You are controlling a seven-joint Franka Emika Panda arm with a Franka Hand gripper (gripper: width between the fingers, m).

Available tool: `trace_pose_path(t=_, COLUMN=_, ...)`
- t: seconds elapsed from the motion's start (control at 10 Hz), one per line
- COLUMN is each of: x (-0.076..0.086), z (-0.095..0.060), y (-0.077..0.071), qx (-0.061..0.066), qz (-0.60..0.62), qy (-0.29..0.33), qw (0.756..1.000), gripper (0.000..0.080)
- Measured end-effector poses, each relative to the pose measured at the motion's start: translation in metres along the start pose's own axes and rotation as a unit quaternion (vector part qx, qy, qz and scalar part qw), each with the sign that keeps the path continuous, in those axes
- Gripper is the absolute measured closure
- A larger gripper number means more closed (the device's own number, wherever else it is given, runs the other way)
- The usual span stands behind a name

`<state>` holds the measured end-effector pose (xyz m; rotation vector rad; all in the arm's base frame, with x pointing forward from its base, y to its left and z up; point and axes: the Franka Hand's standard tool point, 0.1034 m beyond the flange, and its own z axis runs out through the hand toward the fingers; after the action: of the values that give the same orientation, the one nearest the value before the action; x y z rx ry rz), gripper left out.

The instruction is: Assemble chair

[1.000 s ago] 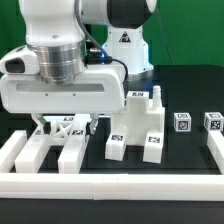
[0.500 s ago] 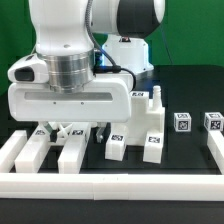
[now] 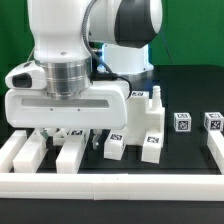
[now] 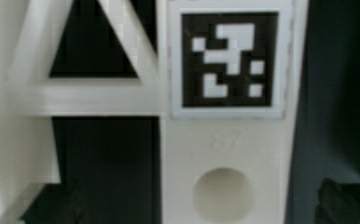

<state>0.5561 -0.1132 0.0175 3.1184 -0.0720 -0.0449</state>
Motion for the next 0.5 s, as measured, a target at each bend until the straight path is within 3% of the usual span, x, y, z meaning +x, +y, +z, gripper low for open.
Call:
trace_pose_path(t=0.2, x=-0.0003, z=0.0006, y=0.0002, qx=0.0, qz=0.0, qy=0.0, qw=1.0, gripper=0.0409)
trace_pose_path(t=0.3, x=0.0001, z=0.0003, y=0.0004, qx=0.0, qz=0.0, qy=0.0, qw=1.0, gripper=0.0409)
trace_pose_path(t=0.4, x=0.0, z=0.0004, y=0.0004, qx=0.0, qz=0.0, qy=0.0, qw=1.0, gripper=0.0515)
trace_pose_path(t=0.5, x=0.0, z=0.0004, y=0.0004, qx=0.0, qz=0.0, qy=0.0, qw=1.0, gripper=0.0515)
